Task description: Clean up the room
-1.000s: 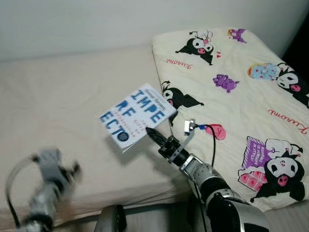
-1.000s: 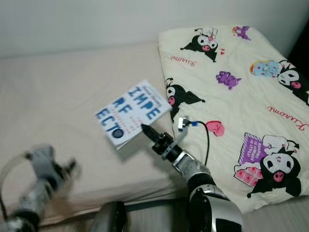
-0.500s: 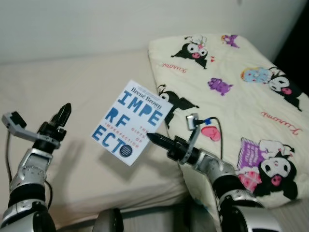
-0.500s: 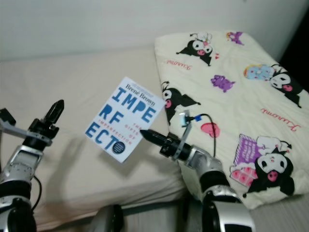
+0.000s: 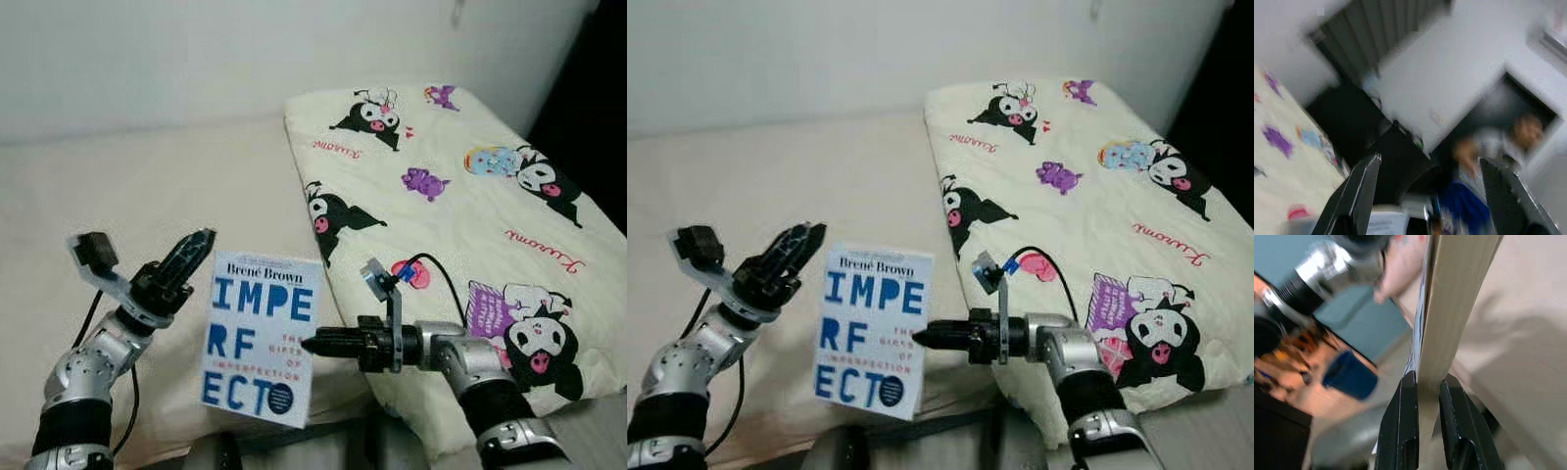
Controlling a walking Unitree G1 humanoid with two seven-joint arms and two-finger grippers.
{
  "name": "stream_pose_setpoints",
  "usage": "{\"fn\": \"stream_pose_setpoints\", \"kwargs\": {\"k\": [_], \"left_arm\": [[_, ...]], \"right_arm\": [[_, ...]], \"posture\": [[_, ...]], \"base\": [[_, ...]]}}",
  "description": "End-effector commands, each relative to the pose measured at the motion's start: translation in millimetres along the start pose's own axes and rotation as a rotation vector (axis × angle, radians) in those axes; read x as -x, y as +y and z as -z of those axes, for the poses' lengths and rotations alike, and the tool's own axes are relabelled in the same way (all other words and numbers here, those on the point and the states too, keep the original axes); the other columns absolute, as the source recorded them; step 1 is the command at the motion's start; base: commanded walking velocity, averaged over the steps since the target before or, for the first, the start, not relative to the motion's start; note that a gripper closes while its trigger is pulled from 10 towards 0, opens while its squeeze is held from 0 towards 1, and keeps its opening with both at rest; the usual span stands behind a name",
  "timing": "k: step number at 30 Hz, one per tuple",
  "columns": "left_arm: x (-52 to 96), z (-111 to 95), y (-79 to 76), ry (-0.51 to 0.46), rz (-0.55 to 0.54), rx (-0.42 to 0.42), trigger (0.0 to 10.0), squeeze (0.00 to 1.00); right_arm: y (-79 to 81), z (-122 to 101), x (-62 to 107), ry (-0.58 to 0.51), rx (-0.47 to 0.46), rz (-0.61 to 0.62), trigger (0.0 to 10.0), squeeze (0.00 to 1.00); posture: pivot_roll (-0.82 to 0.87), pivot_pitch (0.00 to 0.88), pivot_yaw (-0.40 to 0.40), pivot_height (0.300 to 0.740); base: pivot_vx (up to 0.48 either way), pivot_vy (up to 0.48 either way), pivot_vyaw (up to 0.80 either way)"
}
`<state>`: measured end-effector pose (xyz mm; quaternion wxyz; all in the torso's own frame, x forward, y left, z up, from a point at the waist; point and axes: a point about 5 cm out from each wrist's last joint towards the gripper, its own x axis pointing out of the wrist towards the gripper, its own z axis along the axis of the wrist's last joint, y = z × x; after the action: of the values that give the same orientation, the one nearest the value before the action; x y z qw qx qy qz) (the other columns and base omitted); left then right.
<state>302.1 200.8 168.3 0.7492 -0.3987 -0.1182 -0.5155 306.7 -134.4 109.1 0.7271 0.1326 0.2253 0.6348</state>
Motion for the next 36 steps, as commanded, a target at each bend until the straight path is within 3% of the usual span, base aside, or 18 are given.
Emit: {"fn": "stream_pose_setpoints", "kwargs": {"k": [1, 4, 5, 7, 9, 11, 13, 14, 15, 20, 23, 24, 28, 36], "left_arm": [[-2.2, 0.3, -3.9, 0.065, 0.026, -0.013, 10.0, 0.0], [-5.4, 9.1, -9.3, 0.199, 0.061, -0.032, 10.0, 0.0], [-5.4, 9.1, -9.3, 0.199, 0.061, -0.032, 10.0, 0.0], [-0.3, 18.6, -6.1, 0.383, 0.029, -0.107, 10.0, 0.0], [1.8, 19.3, -2.9, 0.43, 0.005, -0.138, 10.0, 0.0], [3.9, 15.6, 1.9, 0.45, -0.028, -0.18, 10.0, 0.0], [8.9, -2.6, 17.3, 0.469, -0.165, -0.323, 10.0, 0.0], [8.9, -2.6, 17.3, 0.469, -0.165, -0.323, 10.0, 0.0], [12.7, -15.2, 26.3, 0.466, -0.26, -0.404, 10.0, 0.0], [16.4, -40.9, 29.9, 0.412, -0.348, -0.48, 10.0, 0.0], [18.3, -52.4, 26.1, 0.389, -0.338, -0.489, 10.0, 0.0], [20.3, -52.9, 21.2, 0.4, -0.283, -0.457, 10.0, 0.0], [26.8, -43.1, 8.8, 0.46, -0.099, -0.349, 10.0, 0.0], [34.2, -17.3, 7.7, 0.565, -0.014, -0.289, 10.0, 0.0]], "right_arm": [[3.6, -0.6, -2.2, 0.011, 0.02, -0.029, 0.0, 0.0], [6.3, -4.5, 1.1, 0.011, 0.028, -0.03, 0.0, 0.0], [6.3, -4.5, 1.1, 0.011, 0.028, -0.03, 0.0, 0.0], [12.9, -8.9, 4.3, 0.02, 0.04, -0.038, 0.0, 0.0], [15.1, -9.7, 5.1, 0.028, 0.044, -0.04, 0.0, 0.0], [16.9, -10.0, 6.0, 0.036, 0.05, -0.043, 0.0, 0.0], [22.0, -9.9, 7.8, 0.054, 0.063, -0.055, 0.0, 0.0], [22.0, -9.9, 7.8, 0.054, 0.063, -0.055, 0.0, 0.0], [25.0, -9.3, 8.4, 0.063, 0.068, -0.063, 0.0, 0.0], [25.8, -4.7, 12.0, 0.084, 0.065, -0.049, 0.0, 0.0], [26.9, -3.8, 15.2, 0.078, 0.061, -0.041, 0.0, 0.0], [28.0, -4.2, 16.7, 0.073, 0.059, -0.037, 0.0, 0.0], [30.9, -5.3, 18.4, 0.066, 0.056, -0.027, 0.0, 0.0], [33.8, -7.7, 17.3, 0.054, 0.059, -0.034, 0.0, 0.0]], "posture": [[-0.09, 0.06, -0.007, 0.581], [-0.1, 0.057, -0.009, 0.581], [-0.1, 0.057, -0.009, 0.581], [-0.11, 0.056, -0.01, 0.581], [-0.11, 0.056, -0.01, 0.581], [-0.11, 0.055, -0.011, 0.581], [-0.12, 0.046, -0.012, 0.581], [-0.12, 0.046, -0.012, 0.581], [-0.13, 0.042, -0.011, 0.581], [-0.13, 0.035, -0.014, 0.581], [-0.13, 0.034, -0.014, 0.581], [-0.14, 0.036, -0.008, 0.581], [-0.14, 0.04, -0.004, 0.581], [-0.14, 0.042, -0.005, 0.581]], "base": [[0.0, 0.0, 0.0], [0.0, 0.0, 0.0], [0.0, 0.0, 0.0], [0.0, 0.0, 0.0], [0.0, 0.0, 0.0], [0.0, 0.0, 0.0], [0.0, 0.0, 0.0], [0.0, 0.0, 0.0], [0.0, 0.0, 0.0], [0.0, 0.0, 0.0], [0.0, 0.0, 0.0], [0.0, 0.0, 0.0], [0.0, 0.0, 0.0], [0.0, 0.0, 0.0]]}}
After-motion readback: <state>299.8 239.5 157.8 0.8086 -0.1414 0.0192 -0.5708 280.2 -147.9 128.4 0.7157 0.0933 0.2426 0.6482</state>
